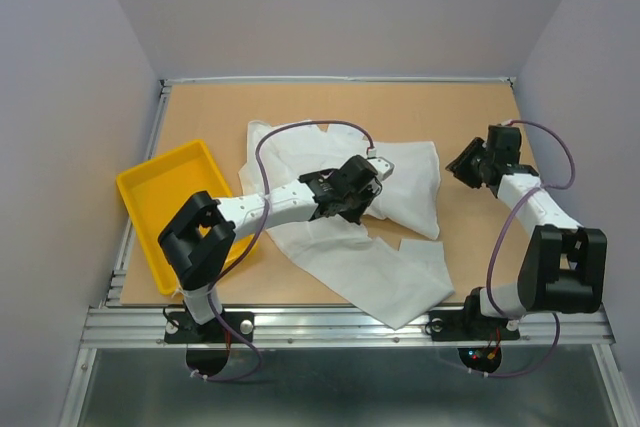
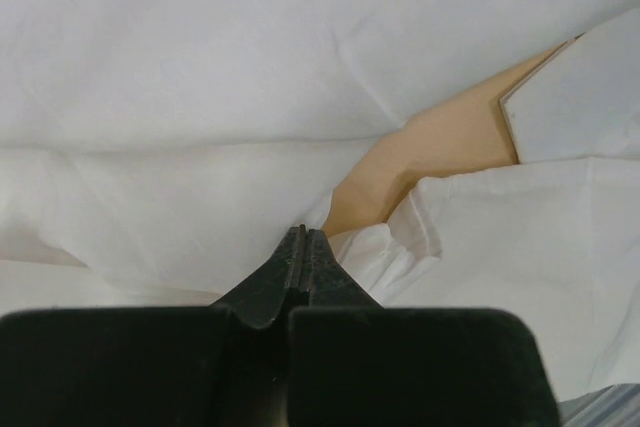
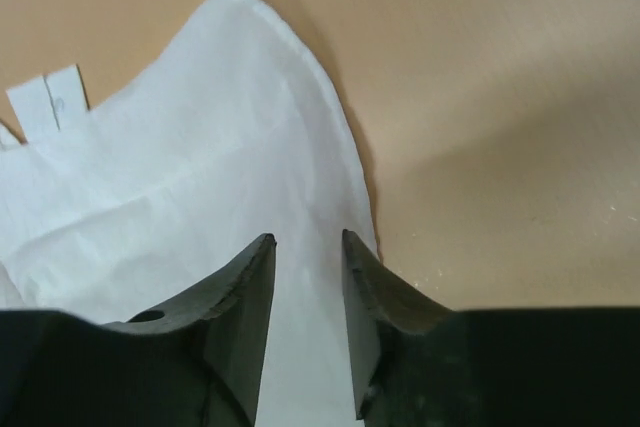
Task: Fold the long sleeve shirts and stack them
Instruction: Flatten the shirt out
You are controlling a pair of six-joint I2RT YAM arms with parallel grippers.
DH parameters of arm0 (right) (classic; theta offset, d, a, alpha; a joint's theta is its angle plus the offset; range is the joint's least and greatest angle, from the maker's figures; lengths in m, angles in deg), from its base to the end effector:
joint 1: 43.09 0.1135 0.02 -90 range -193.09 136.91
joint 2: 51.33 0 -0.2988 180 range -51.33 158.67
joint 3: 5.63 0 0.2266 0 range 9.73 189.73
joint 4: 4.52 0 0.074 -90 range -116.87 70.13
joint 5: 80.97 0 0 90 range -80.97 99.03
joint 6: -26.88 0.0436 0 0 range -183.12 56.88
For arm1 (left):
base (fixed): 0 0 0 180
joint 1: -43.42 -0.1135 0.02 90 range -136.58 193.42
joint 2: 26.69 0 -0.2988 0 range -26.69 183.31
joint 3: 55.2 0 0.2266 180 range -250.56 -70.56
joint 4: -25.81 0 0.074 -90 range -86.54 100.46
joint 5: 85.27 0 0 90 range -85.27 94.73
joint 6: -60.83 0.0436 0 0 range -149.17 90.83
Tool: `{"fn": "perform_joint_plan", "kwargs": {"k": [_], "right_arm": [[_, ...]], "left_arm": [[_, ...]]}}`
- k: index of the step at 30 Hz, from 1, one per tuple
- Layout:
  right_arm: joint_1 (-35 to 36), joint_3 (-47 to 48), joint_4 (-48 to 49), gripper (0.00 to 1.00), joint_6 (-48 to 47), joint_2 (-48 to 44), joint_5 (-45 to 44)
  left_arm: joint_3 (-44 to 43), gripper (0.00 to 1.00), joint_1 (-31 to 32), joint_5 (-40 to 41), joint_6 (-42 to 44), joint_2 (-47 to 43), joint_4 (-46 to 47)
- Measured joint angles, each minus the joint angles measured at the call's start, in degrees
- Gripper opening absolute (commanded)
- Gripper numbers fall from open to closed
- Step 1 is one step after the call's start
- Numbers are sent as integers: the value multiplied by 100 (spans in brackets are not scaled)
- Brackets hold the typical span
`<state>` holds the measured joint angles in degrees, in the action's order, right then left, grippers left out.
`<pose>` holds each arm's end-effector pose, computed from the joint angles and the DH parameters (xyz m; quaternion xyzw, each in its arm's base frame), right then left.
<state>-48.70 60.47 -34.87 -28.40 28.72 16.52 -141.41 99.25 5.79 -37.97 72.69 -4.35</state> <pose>0.2714 -0.0210 0.2713 0.2932 0.8719 0.1556 0.3599 0.2112 -0.3097 0.2760 0.3630 0.8434 -0.2046 0.3393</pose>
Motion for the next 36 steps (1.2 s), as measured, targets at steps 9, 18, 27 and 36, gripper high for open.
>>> {"fn": "perform_joint_plan", "kwargs": {"k": [9,18,27,36], "right_arm": [[50,-168,-79,34,-415,527,787],[756,656,7,30,-505,1648,780],[938,1637,212,27,-599,2846,306],[933,2743,289,28,-619,3661,-66]], "left_arm": [[-378,0,-87,-457,87,-2,-267],[-197,0,-85,-634,85,0,-249],[133,0,-85,-977,111,-162,-269],[577,0,-85,-1624,337,-686,-304]]}}
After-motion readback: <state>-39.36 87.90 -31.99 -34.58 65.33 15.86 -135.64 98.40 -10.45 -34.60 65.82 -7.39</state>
